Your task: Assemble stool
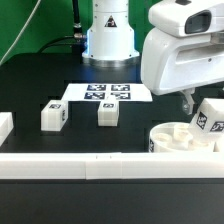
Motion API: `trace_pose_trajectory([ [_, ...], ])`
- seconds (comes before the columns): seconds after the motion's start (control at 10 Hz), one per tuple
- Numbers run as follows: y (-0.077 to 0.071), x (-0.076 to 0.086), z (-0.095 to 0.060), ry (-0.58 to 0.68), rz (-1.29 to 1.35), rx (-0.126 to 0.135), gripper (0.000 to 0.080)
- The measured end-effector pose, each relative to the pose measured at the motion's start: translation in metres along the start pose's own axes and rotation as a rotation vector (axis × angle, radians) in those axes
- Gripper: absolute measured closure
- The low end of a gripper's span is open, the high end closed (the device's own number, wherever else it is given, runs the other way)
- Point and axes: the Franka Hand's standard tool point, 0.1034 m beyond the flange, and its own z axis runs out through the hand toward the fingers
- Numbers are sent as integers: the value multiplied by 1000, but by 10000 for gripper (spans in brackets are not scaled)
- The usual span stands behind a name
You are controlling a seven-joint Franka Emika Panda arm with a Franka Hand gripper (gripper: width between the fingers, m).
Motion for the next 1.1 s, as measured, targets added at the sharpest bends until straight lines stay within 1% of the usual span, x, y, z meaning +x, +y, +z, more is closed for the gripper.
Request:
trace_pose_trajectory([
  [0.1,0,0,0,0,0,0,454],
  [0.2,0,0,0,0,0,0,585],
  [0.3,0,0,0,0,0,0,740],
  [0.4,0,0,0,0,16,1,780],
  [0.5,1,-1,0,1,34,3,780],
  [0.6,3,-3,1,2,68,18,795],
  [0.7,4,-4,1,2,189,42,798],
  [1.0,3,-4,2,1,217,41,798],
  [1.1,2,-4,2,0,217,41,707],
])
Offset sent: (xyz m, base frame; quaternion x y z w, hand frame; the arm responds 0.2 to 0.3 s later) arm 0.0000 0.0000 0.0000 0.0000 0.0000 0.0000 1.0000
